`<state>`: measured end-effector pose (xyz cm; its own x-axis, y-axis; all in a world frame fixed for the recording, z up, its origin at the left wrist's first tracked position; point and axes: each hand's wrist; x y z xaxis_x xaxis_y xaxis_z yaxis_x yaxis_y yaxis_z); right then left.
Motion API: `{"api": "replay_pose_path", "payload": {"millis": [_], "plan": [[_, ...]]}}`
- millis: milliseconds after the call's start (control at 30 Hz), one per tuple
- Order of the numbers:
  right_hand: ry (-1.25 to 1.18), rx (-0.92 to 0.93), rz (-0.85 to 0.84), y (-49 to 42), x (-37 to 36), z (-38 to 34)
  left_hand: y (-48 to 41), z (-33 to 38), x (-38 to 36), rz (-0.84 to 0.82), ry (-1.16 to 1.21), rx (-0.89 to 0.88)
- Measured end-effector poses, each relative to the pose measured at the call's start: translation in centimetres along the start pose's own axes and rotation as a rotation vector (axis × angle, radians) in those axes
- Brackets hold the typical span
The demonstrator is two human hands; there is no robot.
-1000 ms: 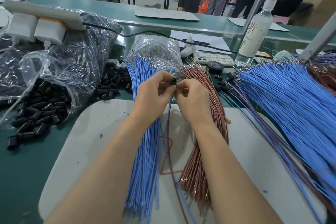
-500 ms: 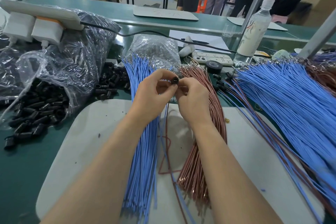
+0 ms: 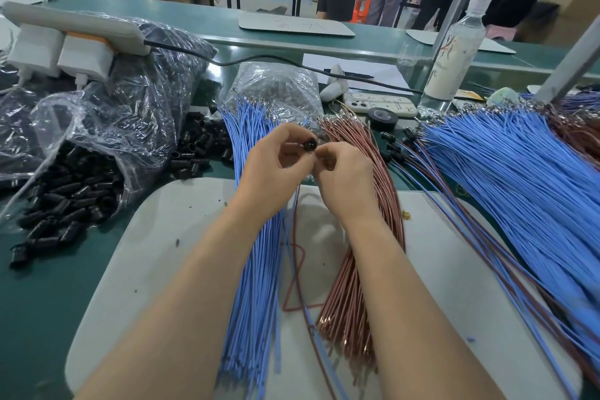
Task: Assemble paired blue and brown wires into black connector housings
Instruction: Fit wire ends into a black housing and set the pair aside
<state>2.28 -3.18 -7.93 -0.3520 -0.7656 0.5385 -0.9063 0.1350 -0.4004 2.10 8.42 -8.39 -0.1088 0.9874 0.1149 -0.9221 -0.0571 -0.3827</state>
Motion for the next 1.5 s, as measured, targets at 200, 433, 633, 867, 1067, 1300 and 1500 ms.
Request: {"api": "replay_pose_path", "payload": {"millis": [200, 433, 633, 867, 1067, 1300, 1500], "plan": [[-0.068, 0.024, 0.009, -0.2, 0.9, -1.1, 0.2, 0.1, 0.1, 0.071, -0.159, -0.022], [0.065, 0.113, 0.177, 0.2, 0.7, -1.6, 0.4, 0.0, -0.6, 0.047, -0.482, -0.029], [0.074, 0.132, 0.075, 0.4, 0.9, -2.3, 0.1, -0.5, -0.5, 0.069, -0.600, -0.006], [-0.041, 0.022, -0.098, -0.3, 3.3, -2.3, 0.0, -1.2, -0.5, 0.050, -0.308, 0.021], [-0.299, 0.030, -0.069, -0.3, 4.9, -2.7, -0.3, -1.6, -0.7, 0.072, -0.260, 0.014], [-0.319, 0.097, -0.104, -0.1, 5.3, -3.1, -0.1, -1.0, -0.5, 0.086, -0.243, -0.084], [-0.218, 0.145, -0.080, 0.1, 4.9, -3.2, -0.1, -0.9, -0.4, 0.091, -0.271, -0.101]]}}
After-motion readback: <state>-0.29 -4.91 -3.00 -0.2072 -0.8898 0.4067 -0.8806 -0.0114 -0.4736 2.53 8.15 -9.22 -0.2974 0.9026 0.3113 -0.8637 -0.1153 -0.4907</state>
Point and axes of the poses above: each hand's wrist, its own y-axis away from the middle knuckle, its own x-axis out of the back of the hand, z = x × y, and after that the axes turned 5 degrees about z, right-handed
